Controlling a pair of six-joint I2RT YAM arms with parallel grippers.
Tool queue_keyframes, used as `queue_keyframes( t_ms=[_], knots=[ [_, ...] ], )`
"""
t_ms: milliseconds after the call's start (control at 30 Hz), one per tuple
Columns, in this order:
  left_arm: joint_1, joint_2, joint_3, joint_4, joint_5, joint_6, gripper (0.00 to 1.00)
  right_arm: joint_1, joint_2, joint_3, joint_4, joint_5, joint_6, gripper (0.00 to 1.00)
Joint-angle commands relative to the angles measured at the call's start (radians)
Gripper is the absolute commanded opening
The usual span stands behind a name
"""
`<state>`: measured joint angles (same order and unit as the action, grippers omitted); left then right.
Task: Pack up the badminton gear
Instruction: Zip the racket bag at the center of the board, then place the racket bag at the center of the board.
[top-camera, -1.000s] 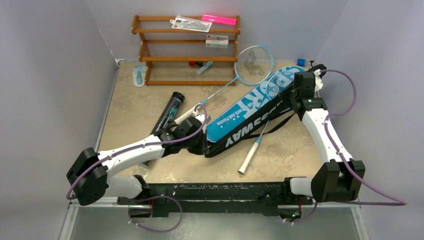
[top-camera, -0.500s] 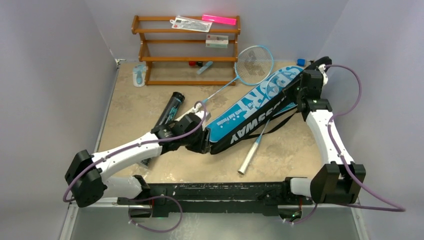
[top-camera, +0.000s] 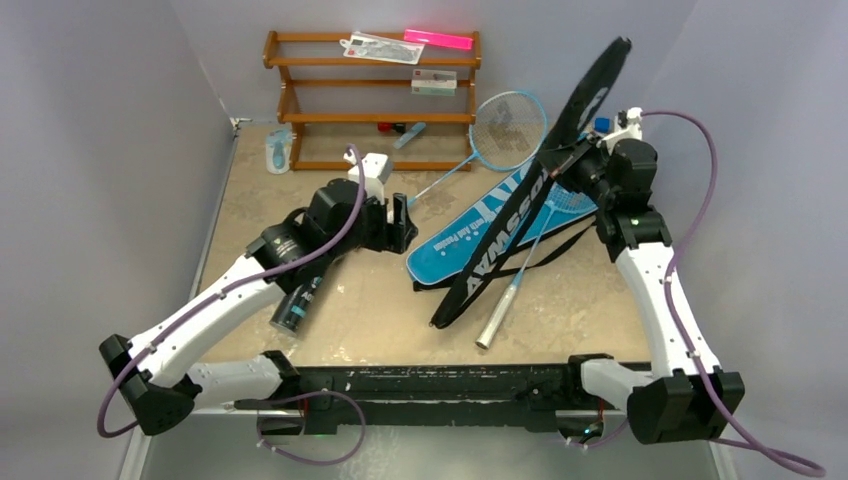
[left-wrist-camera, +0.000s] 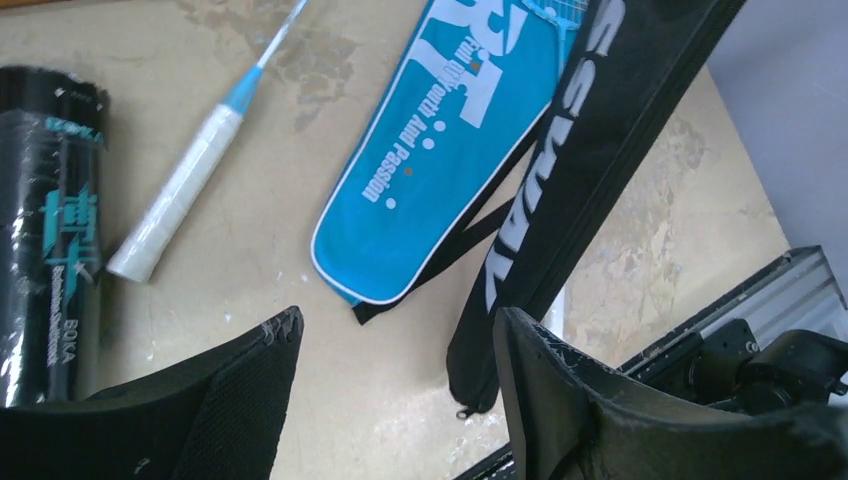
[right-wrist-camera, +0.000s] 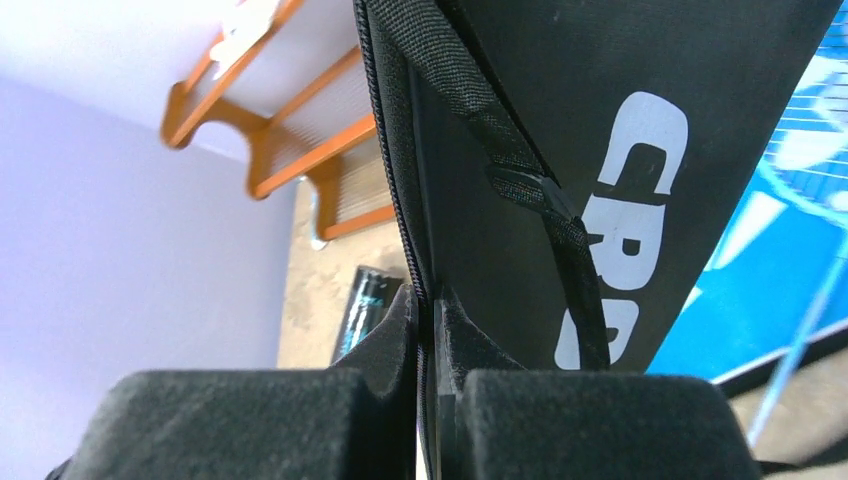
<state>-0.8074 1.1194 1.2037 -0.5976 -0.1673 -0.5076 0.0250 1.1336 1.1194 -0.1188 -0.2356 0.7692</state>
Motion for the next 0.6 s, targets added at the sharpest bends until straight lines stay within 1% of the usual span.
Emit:
queue_keyframes(
  t_ms=[0, 67, 133, 167, 267, 367, 567],
  knots=[
    [0.002, 0.074, 0.054, 0.121, 0.107, 0.083, 0.68, 0.123, -0.055, 0.045, 0.129, 0.047, 0.073, 0.0],
    [-0.002, 0.107, 0.072, 0.176, 0.171, 0.085, 0.69, 0.157, -0.044, 0.073, 0.086, 0.088, 0.096, 0.0],
    [-0.036, 0.134, 0.083, 0.24, 0.214, 0.114, 0.69, 0.166, -0.031, 0.086, 0.07, 0.087, 0.131, 0.0],
    [-0.071, 0.149, 0.09, 0.267, 0.19, 0.134, 0.71, 0.171, -0.025, 0.09, 0.066, 0.086, 0.141, 0.0],
    [-0.186, 0.221, 0.141, 0.288, 0.036, 0.209, 0.72, 0.177, -0.023, 0.091, 0.062, 0.084, 0.156, 0.0],
    [-0.204, 0.299, 0.21, 0.26, -0.018, 0.209, 0.71, 0.182, -0.031, 0.082, 0.068, 0.082, 0.168, 0.0],
    [-0.214, 0.37, 0.252, 0.299, -0.027, 0.226, 0.7, 0.184, -0.046, 0.059, 0.078, 0.083, 0.184, 0.0]
  ],
)
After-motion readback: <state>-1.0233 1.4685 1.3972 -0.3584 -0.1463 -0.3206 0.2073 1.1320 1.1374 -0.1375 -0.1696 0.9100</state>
